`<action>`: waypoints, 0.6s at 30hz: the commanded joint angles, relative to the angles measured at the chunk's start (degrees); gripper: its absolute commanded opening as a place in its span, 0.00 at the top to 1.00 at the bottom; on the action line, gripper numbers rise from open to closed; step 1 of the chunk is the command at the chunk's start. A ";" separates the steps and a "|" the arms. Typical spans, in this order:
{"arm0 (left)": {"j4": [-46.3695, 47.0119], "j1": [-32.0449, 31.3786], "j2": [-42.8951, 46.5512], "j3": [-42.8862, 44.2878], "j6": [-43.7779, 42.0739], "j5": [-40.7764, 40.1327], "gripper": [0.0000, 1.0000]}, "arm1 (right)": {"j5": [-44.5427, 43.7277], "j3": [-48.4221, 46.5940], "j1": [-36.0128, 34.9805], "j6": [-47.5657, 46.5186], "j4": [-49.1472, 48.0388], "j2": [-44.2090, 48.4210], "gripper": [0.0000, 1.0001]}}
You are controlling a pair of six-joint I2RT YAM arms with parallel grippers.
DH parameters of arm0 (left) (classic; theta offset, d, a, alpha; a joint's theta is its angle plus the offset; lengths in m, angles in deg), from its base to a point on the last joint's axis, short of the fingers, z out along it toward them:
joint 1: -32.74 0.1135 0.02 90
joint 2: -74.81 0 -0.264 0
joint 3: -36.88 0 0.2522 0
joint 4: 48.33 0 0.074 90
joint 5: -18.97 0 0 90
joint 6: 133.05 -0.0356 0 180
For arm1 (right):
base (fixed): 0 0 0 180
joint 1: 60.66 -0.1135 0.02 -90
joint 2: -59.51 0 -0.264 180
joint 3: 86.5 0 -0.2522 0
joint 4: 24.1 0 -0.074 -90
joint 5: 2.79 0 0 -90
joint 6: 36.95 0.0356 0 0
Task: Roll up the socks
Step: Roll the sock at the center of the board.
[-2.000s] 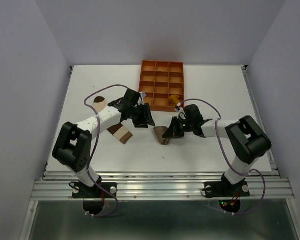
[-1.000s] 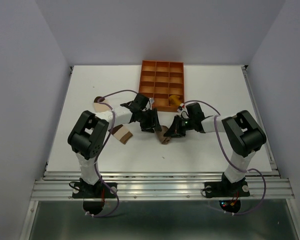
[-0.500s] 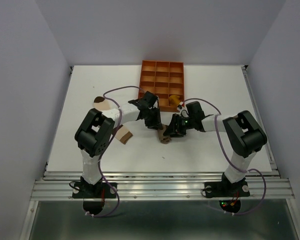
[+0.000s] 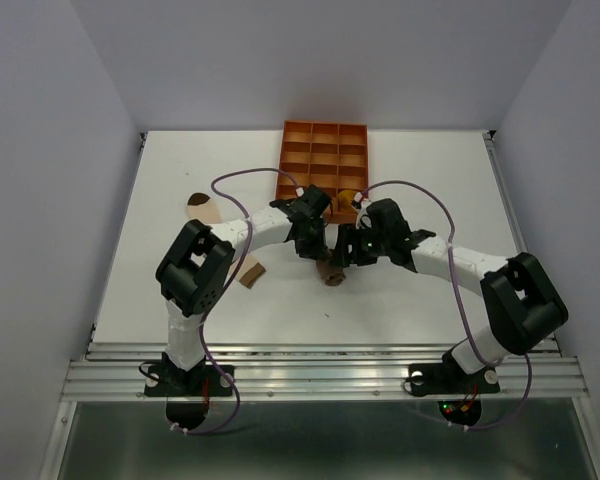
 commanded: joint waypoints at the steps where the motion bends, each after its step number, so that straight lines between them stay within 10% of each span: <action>1: -10.08 -0.25 -1.23 -0.08 -0.32 -6.45 0.94 | -10.87 -0.38 -5.76 -5.26 0.39 4.96 0.34; 18: -11.93 -0.61 -1.85 0.53 -0.05 0.32 0.95 | -33.12 4.64 -23.17 -14.13 -9.19 9.55 0.35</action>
